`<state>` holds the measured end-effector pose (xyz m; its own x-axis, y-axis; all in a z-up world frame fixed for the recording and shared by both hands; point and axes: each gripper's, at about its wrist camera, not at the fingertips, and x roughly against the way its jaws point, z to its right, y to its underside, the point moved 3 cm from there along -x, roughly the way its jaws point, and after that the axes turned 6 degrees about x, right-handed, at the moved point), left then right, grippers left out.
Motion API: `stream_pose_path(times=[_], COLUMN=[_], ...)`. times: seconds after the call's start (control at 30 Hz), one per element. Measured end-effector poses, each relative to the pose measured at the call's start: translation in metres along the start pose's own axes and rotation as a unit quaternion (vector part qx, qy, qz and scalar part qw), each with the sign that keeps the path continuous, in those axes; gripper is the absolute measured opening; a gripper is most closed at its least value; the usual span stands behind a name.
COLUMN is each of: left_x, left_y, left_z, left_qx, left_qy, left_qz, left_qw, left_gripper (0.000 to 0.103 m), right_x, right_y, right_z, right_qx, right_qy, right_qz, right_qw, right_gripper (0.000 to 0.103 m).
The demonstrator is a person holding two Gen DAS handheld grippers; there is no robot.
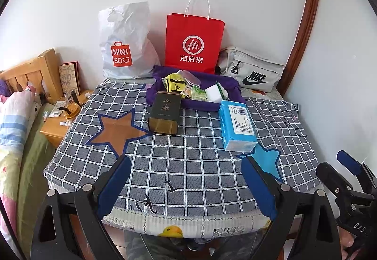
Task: Organize soft objects
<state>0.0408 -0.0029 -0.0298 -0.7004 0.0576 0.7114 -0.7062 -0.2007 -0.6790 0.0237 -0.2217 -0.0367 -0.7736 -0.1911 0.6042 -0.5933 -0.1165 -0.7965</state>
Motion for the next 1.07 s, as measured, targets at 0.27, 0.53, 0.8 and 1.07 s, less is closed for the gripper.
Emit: stream_pose_path(times=[0.27,0.53,0.8,1.07], left_x=[0.0004,0.0003,0.0004,-0.0020], left_y=[0.0004,-0.0005,-0.0007,0.0032], left_z=[0.0003,-0.0011,-0.0026,-0.0001], left_qx=[0.001,0.001,0.002,0.003], left_qy=[0.000,0.000,0.001,-0.004], left_qz=[0.000,0.000,0.000,-0.002], left_qw=[1.0000,1.0000,1.0000,1.0000], left_gripper=[0.095,0.095,0.095,0.095], right_x=[0.0015,0.0034,0.0064,0.0038], right_y=[0.0002,-0.0001,-0.0003,0.0004], right_z=[-0.0007,-0.0006,-0.0024,-0.0037], right_qx=[0.001,0.002,0.003,0.003], right_qy=[0.000,-0.002,-0.002,-0.009], right_qz=[0.002,0.004,0.007,0.012], right_qw=[1.000,1.000,1.000,1.000], right_gripper=[0.097,0.097,0.097,0.097])
